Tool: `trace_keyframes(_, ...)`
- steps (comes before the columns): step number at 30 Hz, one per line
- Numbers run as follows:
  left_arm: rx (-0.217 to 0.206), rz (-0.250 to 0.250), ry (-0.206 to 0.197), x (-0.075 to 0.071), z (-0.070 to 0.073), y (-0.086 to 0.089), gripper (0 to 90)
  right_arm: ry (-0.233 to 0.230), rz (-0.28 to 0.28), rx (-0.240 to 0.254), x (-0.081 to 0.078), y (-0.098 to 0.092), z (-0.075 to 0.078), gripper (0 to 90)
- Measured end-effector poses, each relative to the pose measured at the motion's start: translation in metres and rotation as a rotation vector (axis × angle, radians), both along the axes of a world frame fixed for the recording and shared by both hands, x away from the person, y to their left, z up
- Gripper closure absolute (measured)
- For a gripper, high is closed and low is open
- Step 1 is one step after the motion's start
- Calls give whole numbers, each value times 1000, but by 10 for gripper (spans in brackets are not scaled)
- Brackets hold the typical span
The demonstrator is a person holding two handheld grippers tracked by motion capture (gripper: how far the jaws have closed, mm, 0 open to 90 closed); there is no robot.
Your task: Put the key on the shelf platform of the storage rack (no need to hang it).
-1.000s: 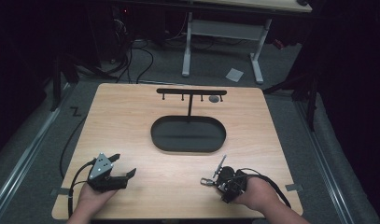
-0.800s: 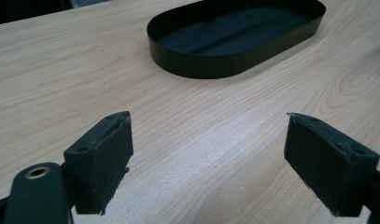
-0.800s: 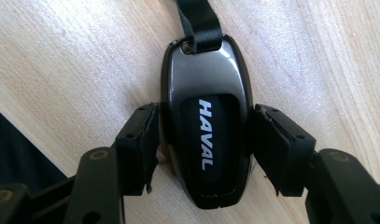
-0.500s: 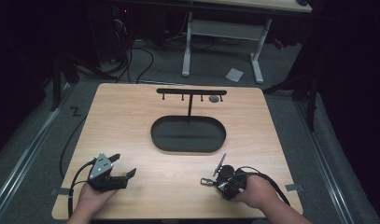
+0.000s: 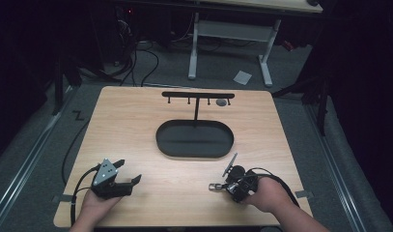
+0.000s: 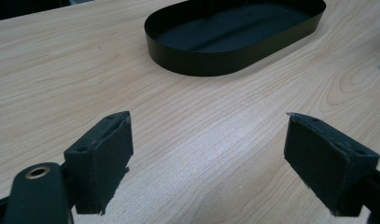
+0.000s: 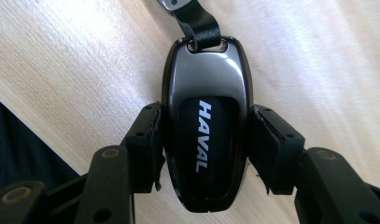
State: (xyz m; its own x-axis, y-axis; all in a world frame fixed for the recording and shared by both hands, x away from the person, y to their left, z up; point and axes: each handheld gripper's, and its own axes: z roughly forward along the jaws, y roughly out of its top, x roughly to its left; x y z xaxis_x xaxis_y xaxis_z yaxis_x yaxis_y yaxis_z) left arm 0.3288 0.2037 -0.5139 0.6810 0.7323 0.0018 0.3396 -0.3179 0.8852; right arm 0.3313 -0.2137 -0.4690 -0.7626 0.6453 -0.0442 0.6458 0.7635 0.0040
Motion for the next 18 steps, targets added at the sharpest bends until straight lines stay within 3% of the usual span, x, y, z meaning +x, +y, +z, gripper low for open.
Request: trace_keyframes(18,1,0,0,0,0,0,163,-59,-6,-49,20,1,49,488)
